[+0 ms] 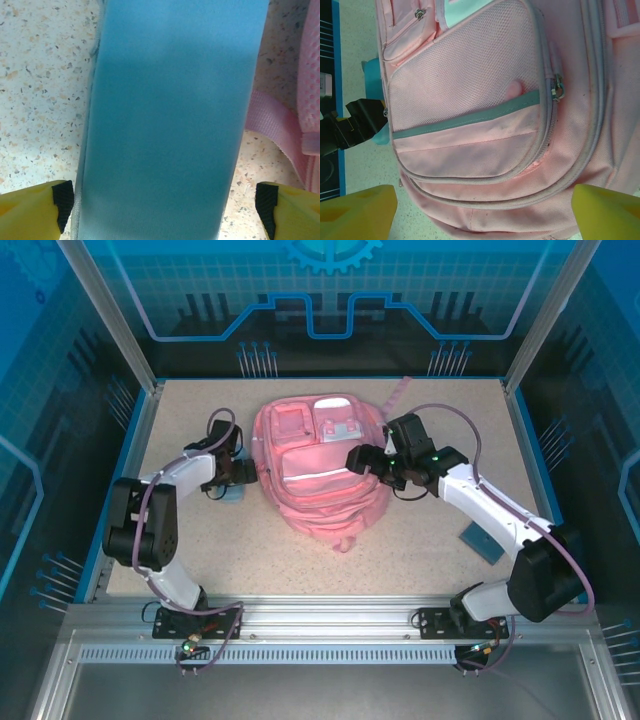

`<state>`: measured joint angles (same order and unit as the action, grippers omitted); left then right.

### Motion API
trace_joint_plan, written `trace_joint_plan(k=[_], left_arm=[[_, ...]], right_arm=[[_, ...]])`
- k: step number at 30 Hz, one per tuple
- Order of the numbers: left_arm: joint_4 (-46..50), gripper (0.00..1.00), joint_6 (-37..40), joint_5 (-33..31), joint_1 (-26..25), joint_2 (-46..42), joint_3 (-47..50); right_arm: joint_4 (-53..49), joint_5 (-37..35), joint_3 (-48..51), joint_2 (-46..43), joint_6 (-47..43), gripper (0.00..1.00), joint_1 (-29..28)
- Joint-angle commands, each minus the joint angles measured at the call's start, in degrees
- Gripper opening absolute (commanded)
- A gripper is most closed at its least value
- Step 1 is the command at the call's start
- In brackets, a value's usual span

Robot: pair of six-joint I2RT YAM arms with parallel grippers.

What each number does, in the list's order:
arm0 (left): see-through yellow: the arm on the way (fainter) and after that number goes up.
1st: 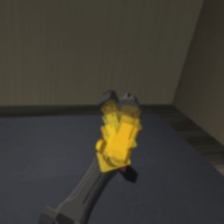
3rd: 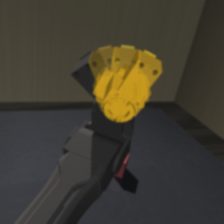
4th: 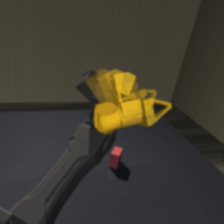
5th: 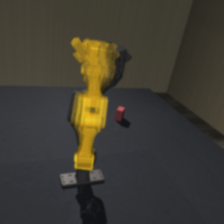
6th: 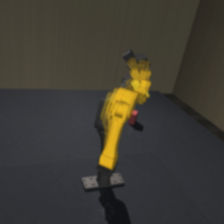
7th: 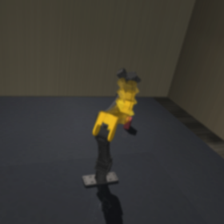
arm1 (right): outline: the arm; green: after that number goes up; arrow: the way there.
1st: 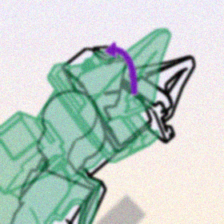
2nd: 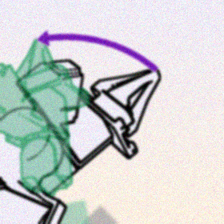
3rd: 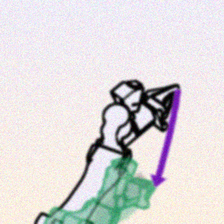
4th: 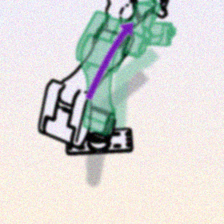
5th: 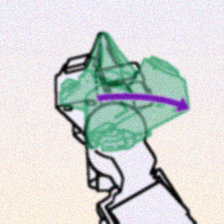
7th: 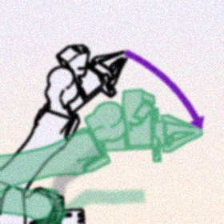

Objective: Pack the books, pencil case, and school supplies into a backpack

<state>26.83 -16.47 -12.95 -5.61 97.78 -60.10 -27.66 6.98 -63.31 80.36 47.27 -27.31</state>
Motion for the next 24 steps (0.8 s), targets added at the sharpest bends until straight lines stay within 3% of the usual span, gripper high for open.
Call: trace_joint_plan(k=[1,12,18,24], left_arm=[[3.1,0.92,2.6,-0.4,0.9,2.3,-2.4],[4.3,0.64,2.7,2.0,1.1,2.7,-3.4],[3.6,0.56,1.4,6.4,0.8,-7.7,-1.5],[1.1,0.54,0.8,16.2,-2.4,-19.5,-0.7]], right_arm=[[-1.7,-1.5,1.1,-0.8,-0.8,0.91,0.4],[-2.5,-2.0,1.1,-1.2,-1.0,0.9,0.5],[-1.7,-0.3,1.3,-2.8,-2.3,0.9,1.3],[4.4,9.8,0.8,-3.8,-6.0,0.9,2.6]])
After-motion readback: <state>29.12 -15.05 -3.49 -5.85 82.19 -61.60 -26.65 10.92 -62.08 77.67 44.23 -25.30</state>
